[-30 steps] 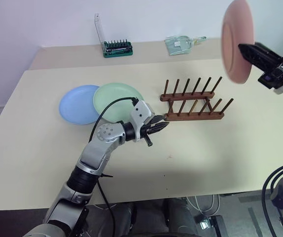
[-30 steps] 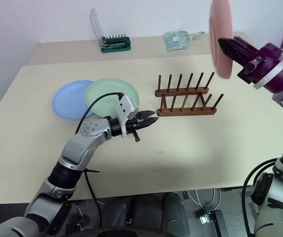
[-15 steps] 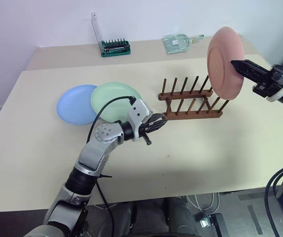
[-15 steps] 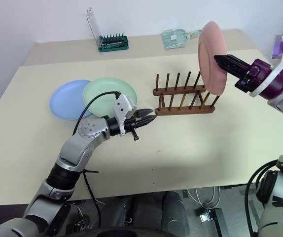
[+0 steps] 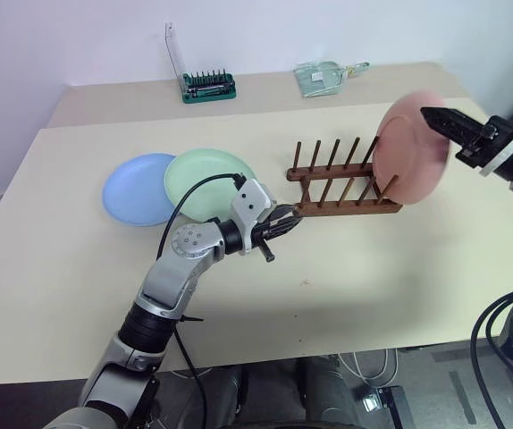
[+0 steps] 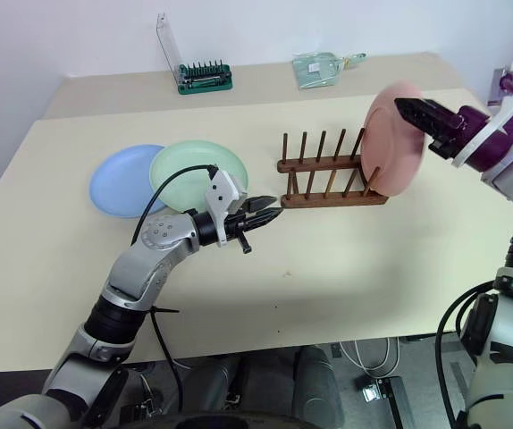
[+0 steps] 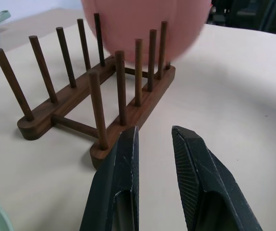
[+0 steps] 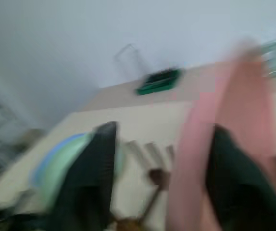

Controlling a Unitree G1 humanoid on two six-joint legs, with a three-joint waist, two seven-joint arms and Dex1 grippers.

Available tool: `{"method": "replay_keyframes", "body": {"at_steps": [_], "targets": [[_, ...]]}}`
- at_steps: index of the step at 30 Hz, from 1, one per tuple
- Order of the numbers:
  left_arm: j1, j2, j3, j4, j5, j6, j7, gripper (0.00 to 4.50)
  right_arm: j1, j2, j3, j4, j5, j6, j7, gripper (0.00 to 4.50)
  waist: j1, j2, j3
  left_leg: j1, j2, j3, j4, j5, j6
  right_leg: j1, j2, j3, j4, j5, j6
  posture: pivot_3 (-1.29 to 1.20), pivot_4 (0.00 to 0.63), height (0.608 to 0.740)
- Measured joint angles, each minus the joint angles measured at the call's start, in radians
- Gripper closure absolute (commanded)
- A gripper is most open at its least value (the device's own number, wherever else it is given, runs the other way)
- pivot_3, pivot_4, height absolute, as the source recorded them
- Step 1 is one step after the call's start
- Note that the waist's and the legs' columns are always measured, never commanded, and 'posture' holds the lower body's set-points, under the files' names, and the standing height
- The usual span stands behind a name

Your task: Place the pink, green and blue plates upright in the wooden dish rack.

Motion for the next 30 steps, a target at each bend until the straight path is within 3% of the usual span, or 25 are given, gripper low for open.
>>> {"method": "replay_keyframes", "body": {"at_steps": [5,6,8,13,16,18,23,30], "targets": [[0.001,0.002,0.008,-0.021,-0.004,0.034,0.014,3.43,0.000,-0.006,0.002,-0.026,-0.126,-0.186,-0.074,2.11,0.000,0.000,0.000,0.000,0.000,0.000,0.000,0.000,0.000,0.000,0.000,0.000,0.000,0.000,0.000,0.00,0.150,0.740],[0.002,0.001,0.014,-0.025,-0.008,0.040,0.022,3.17,0.000,-0.010,0.003,-0.034,-0.150,-0.219,-0.091,2.07,0.000,0.000,0.000,0.000,0.000,0.000,0.000,0.000,0.000,0.000,0.000,0.000,0.000,0.000,0.000,0.00,0.150,0.740],[0.003,-0.025,0.061,-0.035,-0.021,0.053,0.074,2.58,0.009,-0.028,0.006,-0.081,-0.209,-0.293,-0.120,2.06,0.001,0.001,0.000,0.000,0.000,0.000,0.000,0.000,0.000,-0.001,0.000,0.000,0.000,0.000,0.000,0.00,0.150,0.740],[-0.080,-0.070,0.270,-0.033,0.091,0.137,0.460,0.12,0.108,-0.097,0.061,-0.458,-0.204,-0.303,-0.044,2.06,-0.004,0.000,0.000,0.000,0.002,0.000,0.000,0.001,-0.002,0.000,0.002,0.000,0.001,0.000,0.000,0.00,0.150,0.740],[-0.131,-0.133,0.418,-0.056,0.174,0.256,0.717,0.01,0.194,-0.094,0.140,-0.692,-0.099,-0.194,0.007,2.06,0.002,-0.001,-0.001,0.000,0.001,-0.001,0.001,0.001,-0.002,0.000,0.002,0.000,0.001,0.000,0.000,0.00,0.150,0.740],[-0.129,-0.158,0.476,-0.105,0.194,0.335,0.804,0.01,0.245,-0.070,0.209,-0.794,-0.053,-0.135,0.014,2.06,0.005,-0.004,0.000,0.000,0.001,-0.001,0.002,0.001,-0.001,0.001,0.002,0.000,0.001,0.001,0.001,0.00,0.150,0.740],[-0.119,-0.176,0.466,-0.203,0.205,0.503,0.832,0.01,0.324,0.010,0.335,-0.890,-0.028,-0.085,0.002,2.06,0.031,-0.005,0.000,-0.001,0.000,-0.002,0.003,0.001,-0.002,0.001,0.001,0.000,0.000,0.002,0.001,0.00,0.150,0.740],[-0.114,-0.183,0.475,-0.178,0.169,0.672,0.793,0.01,0.411,0.064,0.428,-0.923,-0.064,-0.082,-0.022,2.06,0.026,-0.006,0.000,0.000,0.000,-0.002,0.003,0.001,-0.003,0.000,0.002,0.000,0.001,0.002,0.001,0.00,0.150,0.740]]}}
